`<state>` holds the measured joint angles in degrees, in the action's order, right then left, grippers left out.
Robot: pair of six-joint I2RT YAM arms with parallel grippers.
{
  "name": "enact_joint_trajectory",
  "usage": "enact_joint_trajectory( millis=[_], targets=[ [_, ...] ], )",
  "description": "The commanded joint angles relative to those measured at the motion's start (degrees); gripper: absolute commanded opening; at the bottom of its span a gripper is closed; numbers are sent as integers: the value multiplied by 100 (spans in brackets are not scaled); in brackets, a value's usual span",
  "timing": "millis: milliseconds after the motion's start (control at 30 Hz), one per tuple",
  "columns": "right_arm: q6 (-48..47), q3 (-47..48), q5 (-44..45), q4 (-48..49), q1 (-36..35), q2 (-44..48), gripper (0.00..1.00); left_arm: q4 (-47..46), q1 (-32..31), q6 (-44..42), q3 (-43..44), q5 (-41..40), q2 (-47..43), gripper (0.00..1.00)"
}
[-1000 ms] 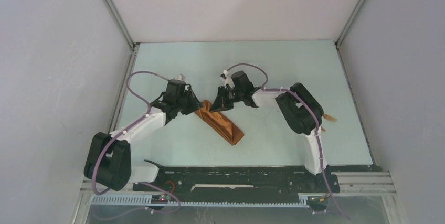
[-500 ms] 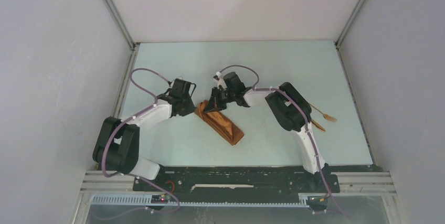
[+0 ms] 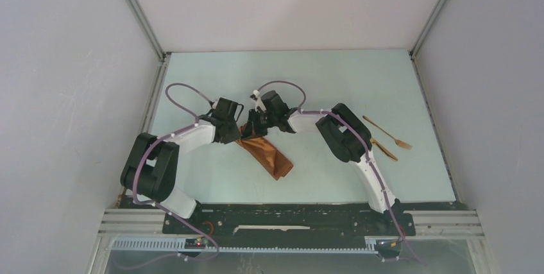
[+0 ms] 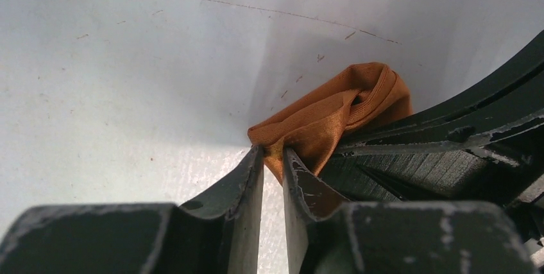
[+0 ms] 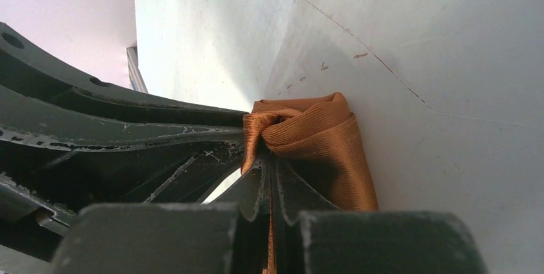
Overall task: Fold the napkin into a case and place the utensils inside
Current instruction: Pick up the smaller rectangle-folded napkin from the center of the board.
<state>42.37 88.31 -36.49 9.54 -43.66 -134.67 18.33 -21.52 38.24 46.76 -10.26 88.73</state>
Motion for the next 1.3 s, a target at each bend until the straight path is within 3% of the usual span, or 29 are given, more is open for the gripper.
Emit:
enact_joint_trajectory(
  millis=[0,167,367,900,1100,1267],
  targets=[
    [-426,-79,76,-554,-127,257,1,-365,-72,-172,276,-46,-42,25],
    [-786,-169,-269,-1067,133,1044,17,-342,-72,-154,35,-17,-470,31],
    [-1351,-106,33,-1649,343,1372,27,-313,-72,-127,-186,15,-788,36],
    [-1526,1101,192,-1749,212,29,15,-529,-72,-114,205,123,-82,31],
    [-1539,973,190,-1716,-115,-224,13,-672,-72,-132,364,121,220,29],
    [-1387,655,118,-1680,54,169,17,-684,-72,-196,302,78,179,30]
  ],
)
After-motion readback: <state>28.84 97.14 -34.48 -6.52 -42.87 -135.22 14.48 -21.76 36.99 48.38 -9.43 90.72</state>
